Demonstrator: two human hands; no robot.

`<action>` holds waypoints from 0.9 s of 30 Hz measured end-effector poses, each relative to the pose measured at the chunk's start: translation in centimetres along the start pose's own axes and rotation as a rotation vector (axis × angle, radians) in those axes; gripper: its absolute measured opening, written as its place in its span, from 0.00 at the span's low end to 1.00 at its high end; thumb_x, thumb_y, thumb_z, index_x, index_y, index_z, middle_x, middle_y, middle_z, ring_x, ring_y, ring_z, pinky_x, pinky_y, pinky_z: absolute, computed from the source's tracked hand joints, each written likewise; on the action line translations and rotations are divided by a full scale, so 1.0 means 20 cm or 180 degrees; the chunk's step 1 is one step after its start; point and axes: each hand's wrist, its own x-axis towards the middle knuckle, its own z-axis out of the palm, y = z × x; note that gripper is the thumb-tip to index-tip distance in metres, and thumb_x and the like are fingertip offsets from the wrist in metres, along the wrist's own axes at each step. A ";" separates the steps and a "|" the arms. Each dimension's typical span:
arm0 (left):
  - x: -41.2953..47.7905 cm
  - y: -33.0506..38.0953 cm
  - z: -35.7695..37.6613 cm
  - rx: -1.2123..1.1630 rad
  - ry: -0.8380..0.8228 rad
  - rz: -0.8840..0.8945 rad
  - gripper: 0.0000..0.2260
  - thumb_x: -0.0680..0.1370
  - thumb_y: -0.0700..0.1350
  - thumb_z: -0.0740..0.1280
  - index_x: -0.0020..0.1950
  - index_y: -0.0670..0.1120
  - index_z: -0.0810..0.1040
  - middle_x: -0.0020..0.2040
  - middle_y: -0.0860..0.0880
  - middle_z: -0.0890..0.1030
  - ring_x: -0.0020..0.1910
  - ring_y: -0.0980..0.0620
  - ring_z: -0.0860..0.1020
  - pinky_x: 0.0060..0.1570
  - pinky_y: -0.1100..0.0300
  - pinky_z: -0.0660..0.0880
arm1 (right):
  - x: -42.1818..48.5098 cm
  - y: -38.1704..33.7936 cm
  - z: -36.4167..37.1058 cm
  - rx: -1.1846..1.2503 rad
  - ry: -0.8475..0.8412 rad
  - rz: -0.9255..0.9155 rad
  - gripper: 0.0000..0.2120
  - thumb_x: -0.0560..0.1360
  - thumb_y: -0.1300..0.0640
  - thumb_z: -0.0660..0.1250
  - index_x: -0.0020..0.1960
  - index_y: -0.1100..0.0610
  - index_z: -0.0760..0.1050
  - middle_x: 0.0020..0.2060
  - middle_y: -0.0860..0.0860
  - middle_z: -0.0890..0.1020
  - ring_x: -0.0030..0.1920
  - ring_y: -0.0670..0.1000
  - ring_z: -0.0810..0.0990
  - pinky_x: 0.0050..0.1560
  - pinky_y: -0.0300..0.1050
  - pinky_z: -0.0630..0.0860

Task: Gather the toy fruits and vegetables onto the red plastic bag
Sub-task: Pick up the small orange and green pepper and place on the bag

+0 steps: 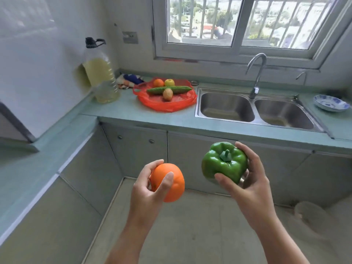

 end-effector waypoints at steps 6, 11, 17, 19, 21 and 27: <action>0.20 -0.15 -0.14 -0.0073 0.0377 -0.0249 0.22 0.59 0.64 0.66 0.50 0.58 0.77 0.45 0.56 0.79 0.39 0.63 0.78 0.37 0.70 0.74 | 0.24 0.16 0.27 0.0150 -0.0295 0.0202 0.33 0.54 0.50 0.75 0.57 0.40 0.72 0.50 0.41 0.81 0.47 0.44 0.81 0.45 0.39 0.78; 0.52 -0.23 -0.13 0.0032 0.0509 -0.0348 0.22 0.60 0.64 0.66 0.50 0.58 0.77 0.48 0.54 0.80 0.42 0.61 0.78 0.41 0.67 0.74 | 0.57 0.30 0.42 0.0384 -0.0362 0.0338 0.33 0.53 0.50 0.74 0.58 0.43 0.72 0.50 0.43 0.80 0.46 0.42 0.81 0.42 0.34 0.77; 1.10 -0.21 -0.02 0.0182 0.0464 -0.0320 0.21 0.60 0.64 0.67 0.50 0.59 0.77 0.47 0.58 0.80 0.44 0.61 0.79 0.42 0.66 0.74 | 1.14 0.46 0.57 0.0593 -0.0536 0.0476 0.30 0.58 0.60 0.72 0.57 0.42 0.71 0.53 0.47 0.78 0.44 0.41 0.82 0.39 0.31 0.76; 1.29 -0.18 0.03 0.0207 0.0369 -0.0338 0.22 0.59 0.64 0.67 0.51 0.59 0.77 0.47 0.57 0.80 0.43 0.62 0.78 0.41 0.68 0.73 | 1.32 0.48 0.59 0.0658 -0.0564 0.0456 0.31 0.57 0.58 0.75 0.57 0.41 0.71 0.52 0.45 0.79 0.45 0.42 0.82 0.40 0.32 0.76; 1.47 -0.15 0.08 0.0211 0.0331 -0.0310 0.23 0.59 0.65 0.67 0.51 0.58 0.77 0.47 0.56 0.79 0.44 0.62 0.78 0.41 0.69 0.73 | 1.49 0.50 0.62 0.0671 -0.0584 0.0421 0.32 0.55 0.54 0.75 0.57 0.41 0.71 0.53 0.45 0.78 0.47 0.43 0.82 0.41 0.34 0.77; 1.82 -0.17 0.17 0.0163 0.0390 -0.0277 0.23 0.59 0.64 0.67 0.50 0.57 0.77 0.49 0.56 0.80 0.45 0.61 0.78 0.48 0.62 0.76 | 1.84 0.59 0.67 0.0645 -0.0522 0.0483 0.30 0.63 0.67 0.74 0.58 0.45 0.70 0.56 0.51 0.77 0.43 0.41 0.82 0.36 0.34 0.78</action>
